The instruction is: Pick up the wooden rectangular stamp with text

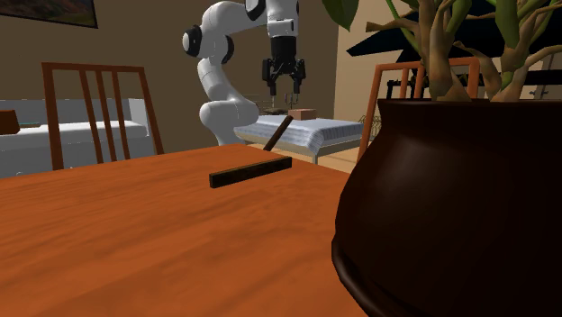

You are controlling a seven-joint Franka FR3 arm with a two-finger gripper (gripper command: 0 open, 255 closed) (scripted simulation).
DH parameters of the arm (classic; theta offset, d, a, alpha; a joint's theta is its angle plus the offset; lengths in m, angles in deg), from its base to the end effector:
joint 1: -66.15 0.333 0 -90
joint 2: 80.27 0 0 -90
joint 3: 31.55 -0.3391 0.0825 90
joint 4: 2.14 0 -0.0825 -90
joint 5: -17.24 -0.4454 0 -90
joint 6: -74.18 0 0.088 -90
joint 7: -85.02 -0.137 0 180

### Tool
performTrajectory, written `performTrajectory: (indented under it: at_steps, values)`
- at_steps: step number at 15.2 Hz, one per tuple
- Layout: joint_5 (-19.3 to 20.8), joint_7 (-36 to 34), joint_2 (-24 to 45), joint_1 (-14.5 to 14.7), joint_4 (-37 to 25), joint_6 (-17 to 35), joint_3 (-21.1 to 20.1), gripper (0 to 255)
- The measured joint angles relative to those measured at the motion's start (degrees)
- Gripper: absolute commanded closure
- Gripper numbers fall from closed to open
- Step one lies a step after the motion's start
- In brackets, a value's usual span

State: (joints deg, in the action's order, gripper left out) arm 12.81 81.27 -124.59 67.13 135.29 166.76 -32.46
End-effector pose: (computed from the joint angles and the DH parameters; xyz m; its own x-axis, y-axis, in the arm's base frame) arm 0.3576 0.0229 0.5539 0.9991 -0.0404 -0.0137 -0.0412 -0.9970 -0.0653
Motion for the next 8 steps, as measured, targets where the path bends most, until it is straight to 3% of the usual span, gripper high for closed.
performTrajectory:
  at_steps: [3, 8]
  values:
    - [-0.39, -3.02, 2.45, -1.18, -0.41, 2.01, -0.73, 0]
    - [-0.59, -14.14, 12.26, -6.16, -4.31, 7.8, -1.86, 0]
